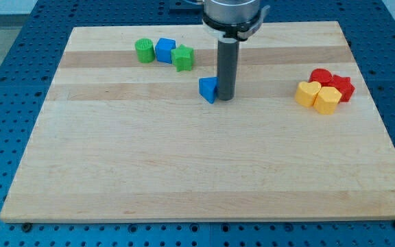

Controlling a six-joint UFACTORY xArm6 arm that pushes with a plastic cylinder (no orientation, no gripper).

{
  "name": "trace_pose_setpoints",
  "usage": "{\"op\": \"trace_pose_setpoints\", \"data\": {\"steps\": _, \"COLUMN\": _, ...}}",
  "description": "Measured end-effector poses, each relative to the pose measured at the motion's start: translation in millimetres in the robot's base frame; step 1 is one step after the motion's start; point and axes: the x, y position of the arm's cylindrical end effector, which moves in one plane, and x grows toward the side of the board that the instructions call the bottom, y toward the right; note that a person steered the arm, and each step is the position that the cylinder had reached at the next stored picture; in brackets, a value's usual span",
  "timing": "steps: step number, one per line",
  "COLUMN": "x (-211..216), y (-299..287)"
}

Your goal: Move the green circle diagonal to the green star

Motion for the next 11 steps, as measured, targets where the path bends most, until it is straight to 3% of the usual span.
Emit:
{"op": "trace_pose_setpoints", "data": {"steps": 1, "x": -9.0, "y": 11.9}}
{"op": "trace_pose_setpoints", "data": {"steps": 2, "x": -76.1, "y": 29.6}}
{"op": "trace_pose_setpoints", "data": {"steps": 3, "x": -151.5, "y": -2.2}}
{"op": "trace_pose_setpoints", "data": {"steps": 4, "x": -174.7, "y": -66.8}}
{"op": "trace_pose_setpoints", "data": {"steps": 6, "x": -169.5, "y": -191.7}}
{"op": "trace_pose_setpoints", "data": {"steps": 8, "x": -151.6, "y": -151.8}}
{"op": "trace_pose_setpoints", "data": {"steps": 11, "x": -65.1, "y": -150.7}}
